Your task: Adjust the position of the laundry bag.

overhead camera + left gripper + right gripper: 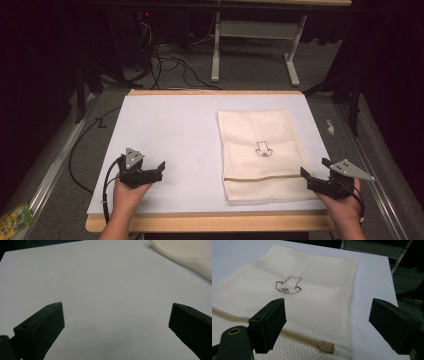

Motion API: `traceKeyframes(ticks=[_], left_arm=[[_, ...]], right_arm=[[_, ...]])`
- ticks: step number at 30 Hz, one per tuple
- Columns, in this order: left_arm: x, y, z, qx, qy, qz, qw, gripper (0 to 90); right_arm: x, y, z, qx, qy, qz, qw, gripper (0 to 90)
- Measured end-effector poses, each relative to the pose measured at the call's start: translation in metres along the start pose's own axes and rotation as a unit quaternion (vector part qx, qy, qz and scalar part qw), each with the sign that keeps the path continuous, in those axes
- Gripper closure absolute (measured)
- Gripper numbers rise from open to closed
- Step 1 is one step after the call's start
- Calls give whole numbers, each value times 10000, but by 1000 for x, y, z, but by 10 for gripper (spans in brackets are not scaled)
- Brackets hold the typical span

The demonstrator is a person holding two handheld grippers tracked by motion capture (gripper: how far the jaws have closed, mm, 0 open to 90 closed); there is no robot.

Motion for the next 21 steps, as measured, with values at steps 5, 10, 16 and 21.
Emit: traceKeyframes(ticks=[5, 10, 16, 21], left_arm=[[1, 3, 4, 188, -137, 41, 9997, 14], [2, 4, 2, 320, -279, 51, 9991, 24], [-1, 8, -17, 129, -483, -9, 9988, 82], [-11, 18, -50, 19, -891, -54, 9960, 138]], right_arm=[[-3, -1, -5, -48, -17, 22, 10000, 151], [-5, -2, -6, -44, -20, 70, 10000, 159], [-5, -3, -9, -102, -46, 73, 9999, 168], [-7, -4, -14, -352, -35, 96, 9993, 175]])
Point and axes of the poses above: each handheld gripper's, and its own axes: x roughly backward along the jaws, y roughly out of its top, z roughly to its left, the point moved 3 cm from there along -x, roughly forward along the jaws, and after that the axes turned 4 degrees about z, right-handed, at the moved point
